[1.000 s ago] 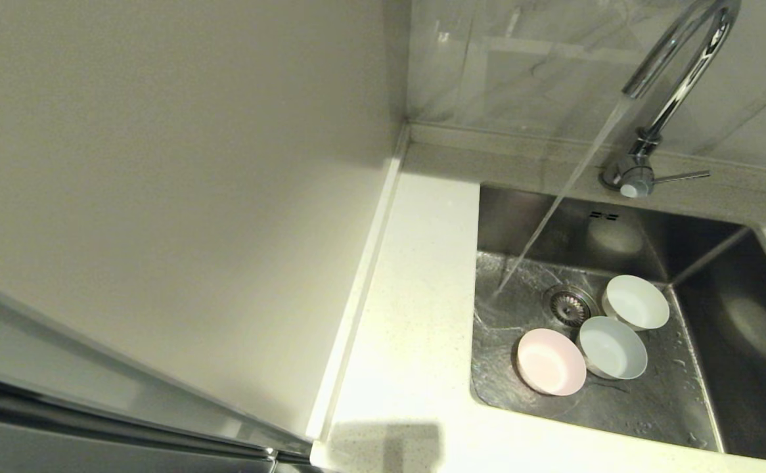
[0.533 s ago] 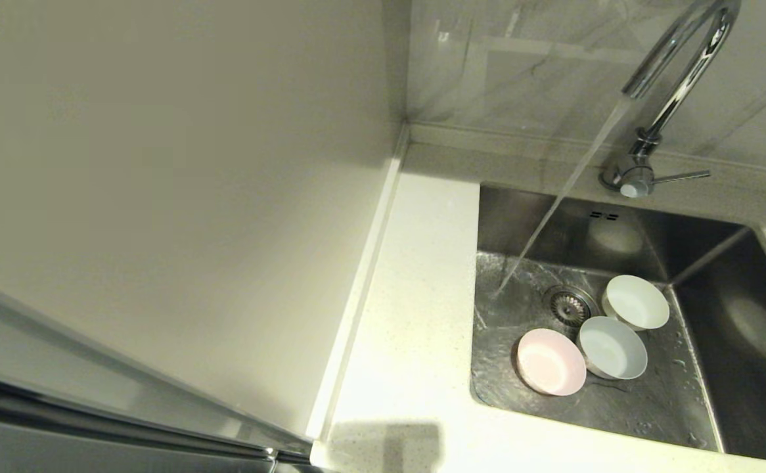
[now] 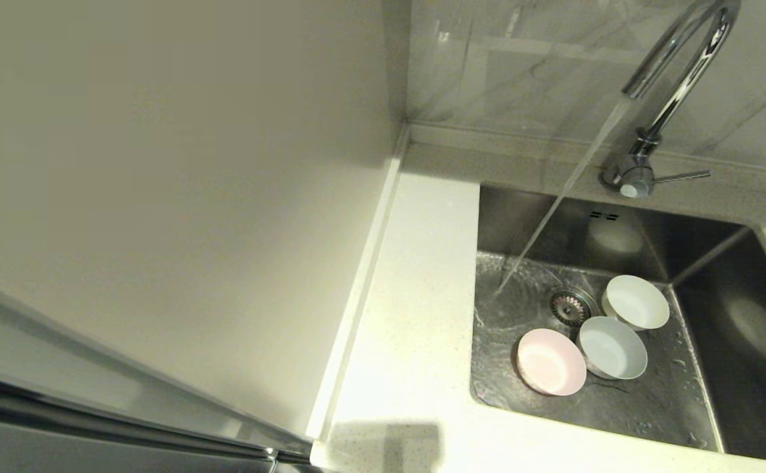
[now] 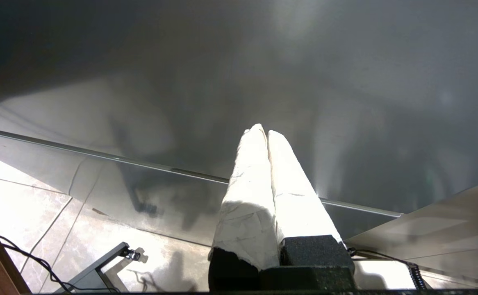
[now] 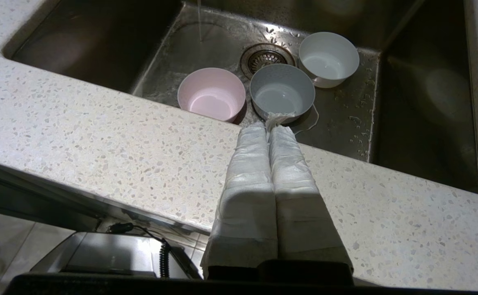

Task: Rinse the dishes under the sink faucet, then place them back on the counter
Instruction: Wait for the water to rinse the bowl, then turn off the faucet

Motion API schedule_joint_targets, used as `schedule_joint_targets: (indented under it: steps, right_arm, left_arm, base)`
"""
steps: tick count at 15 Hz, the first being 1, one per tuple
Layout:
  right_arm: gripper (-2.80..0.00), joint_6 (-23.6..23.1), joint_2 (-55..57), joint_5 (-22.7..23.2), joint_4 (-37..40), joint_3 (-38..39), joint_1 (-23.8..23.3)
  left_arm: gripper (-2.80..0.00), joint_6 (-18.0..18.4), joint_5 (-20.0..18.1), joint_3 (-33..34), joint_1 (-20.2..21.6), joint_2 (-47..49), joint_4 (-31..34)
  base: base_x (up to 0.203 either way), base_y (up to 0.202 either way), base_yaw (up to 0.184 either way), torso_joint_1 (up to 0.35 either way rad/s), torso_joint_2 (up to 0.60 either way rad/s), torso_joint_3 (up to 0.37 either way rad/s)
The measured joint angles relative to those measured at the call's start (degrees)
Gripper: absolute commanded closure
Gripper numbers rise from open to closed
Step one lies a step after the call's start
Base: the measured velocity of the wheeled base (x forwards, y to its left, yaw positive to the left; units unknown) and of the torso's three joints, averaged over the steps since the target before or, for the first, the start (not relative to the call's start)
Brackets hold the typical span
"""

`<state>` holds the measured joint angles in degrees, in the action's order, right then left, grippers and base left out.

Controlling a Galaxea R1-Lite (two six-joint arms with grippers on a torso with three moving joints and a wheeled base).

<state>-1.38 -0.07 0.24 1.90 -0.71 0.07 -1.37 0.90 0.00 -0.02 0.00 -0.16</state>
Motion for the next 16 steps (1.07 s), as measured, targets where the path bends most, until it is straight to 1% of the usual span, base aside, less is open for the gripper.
schedule_joint_targets:
  steps: [6, 9, 11, 13, 14, 16]
  right_arm:
    - [0.00, -0.02, 0.00, -0.02, 0.00, 0.00, 0.00]
    - [0.00, -1.78, 0.00, 0.18, -0.92, 0.30, 0.00]
    - [0.00, -2.12, 0.76, 0.06, -0.59, -0.74, 0.00]
    - [0.00, -1.11, 5.46, -0.03, -0.63, -4.32, -0.14]
    - [0.00, 0.25, 9.70, -0.04, -0.61, -7.29, -0.57]
    - [0.00, 4.93, 22.04, -0.03, -0.61, -16.73, -2.54]
  left_arm:
    - [0.00, -0.01, -0.05, 0.00, 0.02, 0.00, 0.00]
    - [0.00, -0.03, -0.05, 0.00, 0.02, 0.00, 0.00]
    - [0.00, -0.01, 0.00, 0.00, 0.02, 0.00, 0.00]
    - [0.00, -0.02, -0.06, 0.00, 0.02, 0.00, 0.00]
    - [0.00, -0.03, -0.05, 0.00, 0.00, 0.00, 0.00]
    - [0.00, -0.03, -0.03, 0.00, -0.02, 0.00, -0.01]
  base:
    - [0.000, 0.000, 0.000, 0.000, 0.00, 0.000]
    - [0.000, 0.000, 0.000, 0.000, 0.00, 0.000]
    - [0.000, 0.000, 0.000, 0.000, 0.00, 0.000]
    - [0.000, 0.000, 0.000, 0.000, 0.00, 0.000]
    - [0.000, 0.000, 0.000, 0.000, 0.00, 0.000]
    - [0.000, 0.000, 0.000, 0.000, 0.00, 0.000]
